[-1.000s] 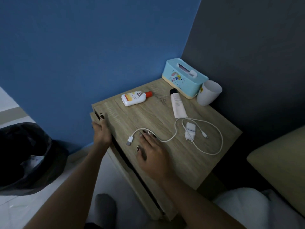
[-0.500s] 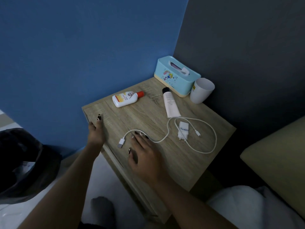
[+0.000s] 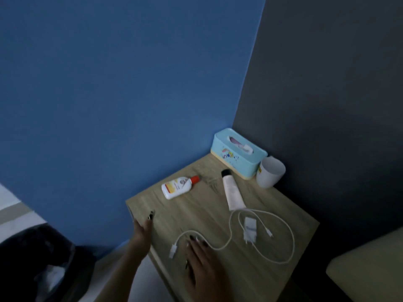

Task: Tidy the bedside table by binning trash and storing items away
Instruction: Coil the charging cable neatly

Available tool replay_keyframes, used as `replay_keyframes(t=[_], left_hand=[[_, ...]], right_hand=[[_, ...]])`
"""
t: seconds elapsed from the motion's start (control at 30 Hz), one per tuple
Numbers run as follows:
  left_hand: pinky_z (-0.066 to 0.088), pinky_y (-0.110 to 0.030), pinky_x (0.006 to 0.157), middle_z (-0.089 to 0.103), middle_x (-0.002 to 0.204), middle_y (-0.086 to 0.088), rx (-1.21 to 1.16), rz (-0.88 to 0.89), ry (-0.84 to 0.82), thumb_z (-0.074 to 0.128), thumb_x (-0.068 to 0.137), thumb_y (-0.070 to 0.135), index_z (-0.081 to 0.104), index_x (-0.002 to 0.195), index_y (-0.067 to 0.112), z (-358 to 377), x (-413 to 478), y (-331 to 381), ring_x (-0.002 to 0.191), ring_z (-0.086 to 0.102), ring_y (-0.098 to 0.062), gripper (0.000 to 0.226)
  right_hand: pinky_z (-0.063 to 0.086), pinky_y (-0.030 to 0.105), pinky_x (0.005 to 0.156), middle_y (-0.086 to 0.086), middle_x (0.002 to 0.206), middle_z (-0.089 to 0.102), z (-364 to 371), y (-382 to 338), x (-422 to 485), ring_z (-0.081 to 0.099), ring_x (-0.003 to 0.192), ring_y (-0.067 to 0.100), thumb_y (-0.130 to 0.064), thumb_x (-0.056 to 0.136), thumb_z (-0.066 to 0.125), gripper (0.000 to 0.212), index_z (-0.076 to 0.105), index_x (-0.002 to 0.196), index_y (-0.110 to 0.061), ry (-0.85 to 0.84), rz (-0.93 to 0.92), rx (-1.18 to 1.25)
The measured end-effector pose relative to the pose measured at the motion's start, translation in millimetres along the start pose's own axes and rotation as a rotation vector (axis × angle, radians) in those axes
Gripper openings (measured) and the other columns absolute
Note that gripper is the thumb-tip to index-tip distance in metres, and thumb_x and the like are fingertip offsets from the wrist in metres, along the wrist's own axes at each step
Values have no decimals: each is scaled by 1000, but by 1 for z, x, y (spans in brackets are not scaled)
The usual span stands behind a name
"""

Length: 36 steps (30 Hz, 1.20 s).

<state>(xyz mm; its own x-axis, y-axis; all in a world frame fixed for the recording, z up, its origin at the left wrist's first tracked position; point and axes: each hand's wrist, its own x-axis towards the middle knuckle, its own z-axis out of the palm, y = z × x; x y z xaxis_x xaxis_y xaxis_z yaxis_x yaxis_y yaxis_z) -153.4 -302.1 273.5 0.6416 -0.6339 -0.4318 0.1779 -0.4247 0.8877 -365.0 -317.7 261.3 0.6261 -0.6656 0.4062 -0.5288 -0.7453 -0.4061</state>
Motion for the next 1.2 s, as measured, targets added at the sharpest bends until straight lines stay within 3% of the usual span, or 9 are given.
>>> replay_keyframes(t=[0.17, 0.33, 0.47, 0.57, 0.67, 0.73, 0.87, 1.03, 1.2], left_hand=[[23, -60, 113, 18, 155, -23, 466, -100, 146, 40, 91, 54, -2, 150, 9, -5, 5, 32, 138, 30, -41, 85], [2, -58, 117, 1, 161, -11, 966, 311, 201, 35, 96, 49, 2, 151, 15, -1, -17, 62, 148, 6, -30, 73], [-2, -55, 118, -8, 161, -10, 1160, 479, -69, 43, 93, 45, -2, 152, 19, 29, -49, 78, 149, -5, -28, 78], [3, -54, 120, -10, 161, -8, 1200, 588, -264, 52, 89, 40, -2, 152, 23, 50, -76, 100, 149, -9, -29, 85], [11, -53, 119, -4, 162, -7, 1171, 606, -369, 58, 86, 33, 4, 152, 24, 62, -96, 125, 149, -3, -29, 87], [13, -54, 118, -1, 162, -8, 1181, 608, -368, 59, 85, 30, 8, 152, 24, 65, -105, 135, 149, 1, -29, 85], [13, -54, 117, -2, 161, -10, 1211, 521, -357, 60, 85, 31, 9, 152, 22, 55, -128, 123, 149, 2, -31, 85], [19, -53, 117, -5, 161, -11, 1230, 460, -361, 61, 86, 34, 6, 152, 23, 36, -153, 100, 148, 3, -32, 87], [23, -53, 116, 0, 161, -12, 1206, 527, -353, 63, 84, 40, 8, 152, 22, 37, -164, 103, 148, 7, -34, 89]], right_hand=[[44, 35, 92, -3, 119, 69, -16, 2, 23, 60, 112, 19, -22, 86, 39, 39, 74, 104, -22, 144, -100, -143], [28, 50, 105, 0, 121, 62, -65, 13, 54, 58, 110, 24, -43, 74, 45, 56, 60, 125, -25, -40, 9, -408], [46, 49, 91, -3, 70, 67, -83, 39, 56, 65, 69, 21, -52, 79, 58, 29, 69, 77, -25, -295, 11, -498], [54, 33, 62, 0, 44, 59, -104, 29, 81, 62, 46, 20, -31, 39, 91, 32, 62, 44, -16, -480, 65, -621], [55, 36, 71, 12, 79, 71, -152, 2, 105, 69, 76, 28, -17, 68, 75, 11, 71, 76, -11, -503, -4, -584], [48, 41, 91, 12, 112, 64, -167, -1, 109, 62, 104, 29, -20, 88, 55, 26, 63, 109, -9, -558, -9, -444], [39, 44, 103, 13, 142, 44, -161, 4, 75, 46, 129, 33, -25, 92, 53, 47, 43, 136, -12, -789, 58, -455], [39, 42, 102, 22, 130, 50, -142, 8, 25, 47, 127, 34, -15, 101, 30, 38, 45, 134, -4, -773, 189, -568], [43, 41, 98, 17, 127, 59, -167, -3, 39, 55, 119, 31, -13, 97, 43, 29, 60, 119, -4, -721, 199, -494]])
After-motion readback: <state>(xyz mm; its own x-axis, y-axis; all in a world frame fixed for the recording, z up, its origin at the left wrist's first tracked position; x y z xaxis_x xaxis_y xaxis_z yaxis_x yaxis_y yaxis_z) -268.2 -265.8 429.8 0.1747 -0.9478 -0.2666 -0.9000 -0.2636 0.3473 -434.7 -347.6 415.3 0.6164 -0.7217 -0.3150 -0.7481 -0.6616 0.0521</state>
